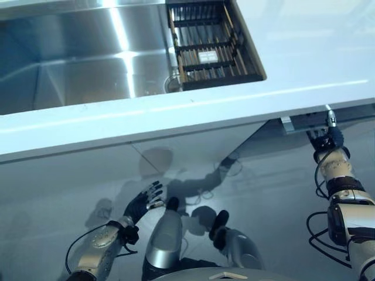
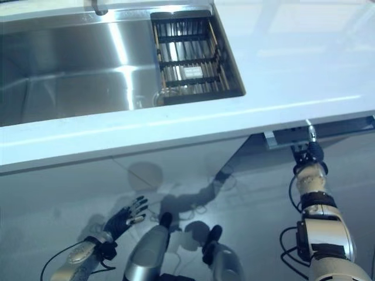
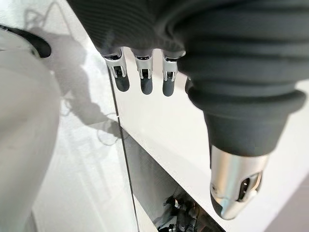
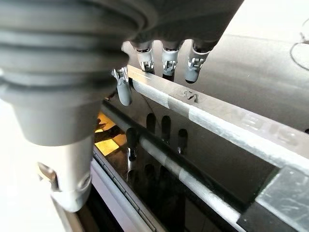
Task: Pick up plates and place into dishwasher.
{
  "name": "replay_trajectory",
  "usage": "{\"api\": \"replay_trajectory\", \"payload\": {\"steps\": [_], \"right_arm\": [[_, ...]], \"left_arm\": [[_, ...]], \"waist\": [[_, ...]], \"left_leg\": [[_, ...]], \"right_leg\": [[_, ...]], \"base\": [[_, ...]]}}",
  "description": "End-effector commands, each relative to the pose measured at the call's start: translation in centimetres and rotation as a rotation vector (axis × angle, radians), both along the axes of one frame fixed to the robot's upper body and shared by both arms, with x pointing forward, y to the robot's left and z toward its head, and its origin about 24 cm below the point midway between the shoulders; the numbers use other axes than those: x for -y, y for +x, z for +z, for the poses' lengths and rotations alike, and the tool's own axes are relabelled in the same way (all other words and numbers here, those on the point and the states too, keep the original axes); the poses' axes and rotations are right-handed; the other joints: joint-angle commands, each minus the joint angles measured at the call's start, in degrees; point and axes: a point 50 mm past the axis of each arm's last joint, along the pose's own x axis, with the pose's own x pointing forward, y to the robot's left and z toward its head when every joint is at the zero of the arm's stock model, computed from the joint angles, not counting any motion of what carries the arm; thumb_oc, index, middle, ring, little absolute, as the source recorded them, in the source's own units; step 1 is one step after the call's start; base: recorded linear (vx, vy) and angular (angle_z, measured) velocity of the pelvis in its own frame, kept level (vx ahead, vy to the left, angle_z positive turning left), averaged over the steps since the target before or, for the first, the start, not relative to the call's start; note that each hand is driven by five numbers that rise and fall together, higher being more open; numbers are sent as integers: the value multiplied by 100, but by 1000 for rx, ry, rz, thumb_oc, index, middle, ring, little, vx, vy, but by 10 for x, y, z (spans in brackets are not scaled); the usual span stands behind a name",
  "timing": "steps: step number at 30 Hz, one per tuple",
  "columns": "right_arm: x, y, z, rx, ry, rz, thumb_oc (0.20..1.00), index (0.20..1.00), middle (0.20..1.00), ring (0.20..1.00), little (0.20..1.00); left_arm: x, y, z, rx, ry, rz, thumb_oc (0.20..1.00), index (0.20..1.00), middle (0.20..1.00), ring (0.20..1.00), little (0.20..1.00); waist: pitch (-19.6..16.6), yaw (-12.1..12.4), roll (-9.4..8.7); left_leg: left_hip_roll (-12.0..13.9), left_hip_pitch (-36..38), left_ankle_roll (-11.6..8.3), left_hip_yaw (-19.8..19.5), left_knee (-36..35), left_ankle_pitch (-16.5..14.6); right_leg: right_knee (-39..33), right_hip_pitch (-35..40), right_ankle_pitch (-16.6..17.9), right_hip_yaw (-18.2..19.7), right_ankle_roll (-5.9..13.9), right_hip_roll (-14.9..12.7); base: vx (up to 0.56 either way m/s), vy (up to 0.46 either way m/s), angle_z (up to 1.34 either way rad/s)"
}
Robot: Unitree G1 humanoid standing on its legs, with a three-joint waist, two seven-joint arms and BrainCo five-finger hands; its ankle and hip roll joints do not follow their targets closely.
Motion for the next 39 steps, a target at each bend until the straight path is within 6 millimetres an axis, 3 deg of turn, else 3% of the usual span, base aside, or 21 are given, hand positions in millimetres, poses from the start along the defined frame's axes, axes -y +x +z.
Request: {"api": "replay_trajectory", "payload": {"steps": [1,9,15,18,21,22,25,30,33,37,39], "right_arm": [[-7,25,73,267,-184,92,1000,1000,1000,1000,1000],[-3,15,47,212,-135,56,1000,1000,1000,1000,1000],[-5,7,29,167,-135,28,1000,1000,1000,1000,1000],[-9,1,21,167,-147,12,1000,1000,1000,1000,1000],[-7,-14,13,203,-135,-88,1000,1000,1000,1000,1000],[-8,-19,13,219,-136,-127,1000,1000,1000,1000,1000],[-18,-23,26,281,-219,-163,1000,1000,1000,1000,1000],[-47,-31,55,392,-462,-85,1000,1000,1000,1000,1000],[-66,-40,63,416,-637,-17,1000,1000,1000,1000,1000],[-75,-63,65,422,-855,-11,1000,1000,1000,1000,1000],[-84,-64,66,459,-871,57,1000,1000,1000,1000,1000]], "left_arm": [[1,-25,-5,-38,3,-65,1000,1000,1000,1000,1000],[3,-32,-8,-39,2,-73,1000,1000,1000,1000,1000],[5,-33,-7,-30,16,-84,1000,1000,1000,1000,1000],[8,-31,-6,-20,-12,-69,1000,1000,1000,1000,1000],[16,-24,-1,4,-40,-119,1000,1000,1000,1000,1000],[21,-23,0,16,-44,-141,1000,1000,1000,1000,1000],[29,-21,6,57,-52,-151,1000,1000,1000,1000,1000],[29,-11,20,131,-93,-90,1000,1000,1000,1000,1000],[30,-7,22,161,-104,-46,1000,1000,1000,1000,1000],[35,-3,26,186,-99,-118,1000,1000,1000,1000,1000],[37,-2,27,196,-98,-150,1000,1000,1000,1000,1000]], "waist": [[-675,363,-185],[-843,364,-184],[-1024,222,-199],[-1154,32,-181],[-1271,-277,-84],[-1310,-383,-67],[-1402,-579,-40],[-1554,-755,-32],[-1647,-920,-53],[-1822,-1256,-75],[-1885,-1352,-66]], "left_leg": [[21,-397,196,141,59,-49],[28,-309,195,151,-5,-41],[-1,-160,260,249,3,-133],[-46,-88,333,481,4,-145],[116,63,381,1481,-24,-224],[167,103,392,1747,-90,-200],[194,295,442,1969,-299,-149],[111,421,519,2036,-587,-53],[19,478,598,2022,-742,-25],[-211,419,767,1526,-972,1],[-180,431,757,1473,-1171,112]], "right_leg": [[238,307,-572,-171,-188,98],[191,387,-552,-194,-138,40],[152,430,-508,-23,-57,6],[116,427,-427,43,1,-35],[132,530,-421,-194,102,-122],[143,556,-417,-299,139,-175],[114,594,-374,-323,214,-267],[-8,517,-212,-236,290,-339],[95,354,-53,-23,340,-352],[267,39,275,1016,417,-245],[259,-62,400,1141,446,-171]], "base": [[31,53,11],[27,25,2],[25,51,0],[-3,118,-11],[-4,127,17],[-10,130,51],[-18,163,30],[-92,108,-4],[-100,67,-7],[-95,6,29],[-107,-12,54]]}}
